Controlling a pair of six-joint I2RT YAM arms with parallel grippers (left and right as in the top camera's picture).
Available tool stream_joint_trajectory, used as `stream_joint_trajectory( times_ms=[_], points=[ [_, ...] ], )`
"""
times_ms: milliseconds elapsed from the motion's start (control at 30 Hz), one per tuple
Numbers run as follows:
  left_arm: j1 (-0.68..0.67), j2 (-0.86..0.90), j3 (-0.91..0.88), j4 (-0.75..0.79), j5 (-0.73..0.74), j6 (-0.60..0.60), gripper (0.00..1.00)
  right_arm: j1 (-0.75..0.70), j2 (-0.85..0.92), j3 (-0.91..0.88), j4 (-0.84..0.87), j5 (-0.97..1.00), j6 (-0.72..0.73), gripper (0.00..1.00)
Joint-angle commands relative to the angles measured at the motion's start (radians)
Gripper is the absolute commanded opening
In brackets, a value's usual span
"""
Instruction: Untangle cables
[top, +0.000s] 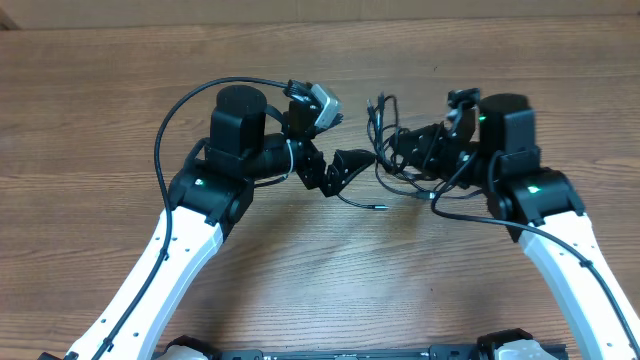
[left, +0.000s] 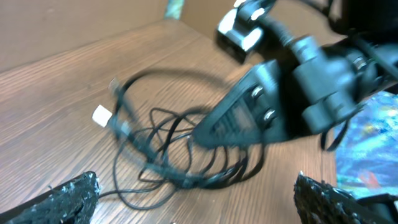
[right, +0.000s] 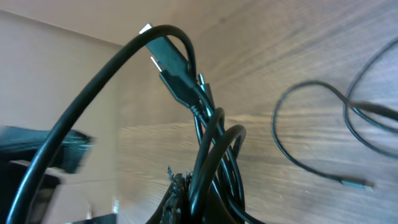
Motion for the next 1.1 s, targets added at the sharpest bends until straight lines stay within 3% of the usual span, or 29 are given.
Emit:
stream_joint_trajectory(
  times_ms=[0, 167, 367, 767, 1067],
  points=[
    [0.018, 0.004, 0.019, -0.026, -0.027, 0.005, 0.99, -0.047, -0.035, 0.027, 0.043, -0.144, -0.006, 0.04],
    [0.022, 0.004, 0.019, -0.083, -0.026, 0.032, 0.91, -0.098, -0.035, 0.027, 0.117, -0.219, 0.051, 0.04],
    [0.022, 0.004, 0.019, -0.092, -0.026, -0.018, 1.00, -0.137, -0.035, 0.027, 0.240, -0.326, 0.124, 0.04],
    [0.021, 0.004, 0.019, 0.026, -0.022, -0.619, 1.00, -0.140, -0.035, 0.027, 0.326, -0.394, 0.142, 0.04],
    [-0.003, 0.004, 0.019, 0.065, -0.019, -0.695, 1.00, -0.139, -0.035, 0.027, 0.401, -0.455, 0.182, 0.04]
  ],
)
